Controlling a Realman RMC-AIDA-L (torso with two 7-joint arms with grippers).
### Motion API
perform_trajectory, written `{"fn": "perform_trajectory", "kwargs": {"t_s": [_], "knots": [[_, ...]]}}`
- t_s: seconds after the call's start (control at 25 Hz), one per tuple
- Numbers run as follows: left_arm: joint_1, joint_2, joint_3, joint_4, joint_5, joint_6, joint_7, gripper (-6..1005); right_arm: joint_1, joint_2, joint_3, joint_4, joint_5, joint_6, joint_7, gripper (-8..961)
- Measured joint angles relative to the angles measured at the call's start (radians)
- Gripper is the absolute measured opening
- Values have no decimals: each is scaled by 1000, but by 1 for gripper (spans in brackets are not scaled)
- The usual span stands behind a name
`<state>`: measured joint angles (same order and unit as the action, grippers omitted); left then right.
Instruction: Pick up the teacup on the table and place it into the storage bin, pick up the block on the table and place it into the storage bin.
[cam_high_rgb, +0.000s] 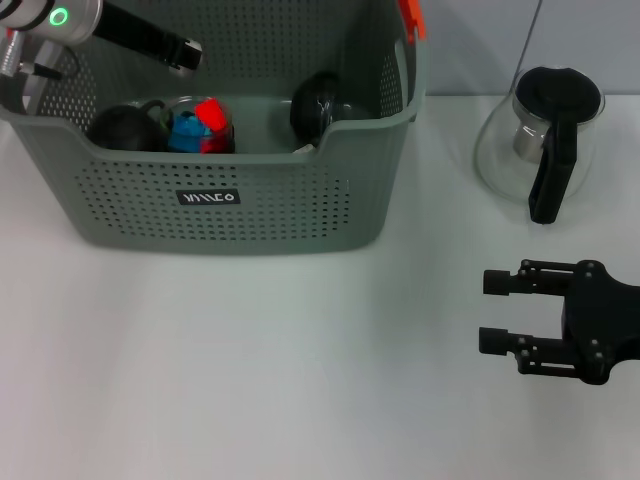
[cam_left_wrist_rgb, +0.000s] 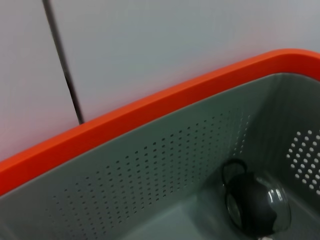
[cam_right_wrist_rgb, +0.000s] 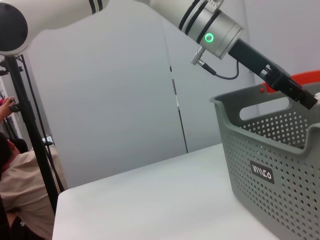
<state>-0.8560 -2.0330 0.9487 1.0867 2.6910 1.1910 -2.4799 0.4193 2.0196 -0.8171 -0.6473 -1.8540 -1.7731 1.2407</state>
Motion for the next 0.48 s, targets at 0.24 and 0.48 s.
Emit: {"fn": "perform_trajectory", "kwargs": {"t_s": [0.24, 0.48], "knots": [[29, -9, -60, 51, -96, 14, 11, 372, -4, -2, 4, 0, -1, -1, 0, 700], [176, -13, -230, 38, -688, 154, 273, 534, -4, 0, 4, 0, -1, -5, -7, 700]]}}
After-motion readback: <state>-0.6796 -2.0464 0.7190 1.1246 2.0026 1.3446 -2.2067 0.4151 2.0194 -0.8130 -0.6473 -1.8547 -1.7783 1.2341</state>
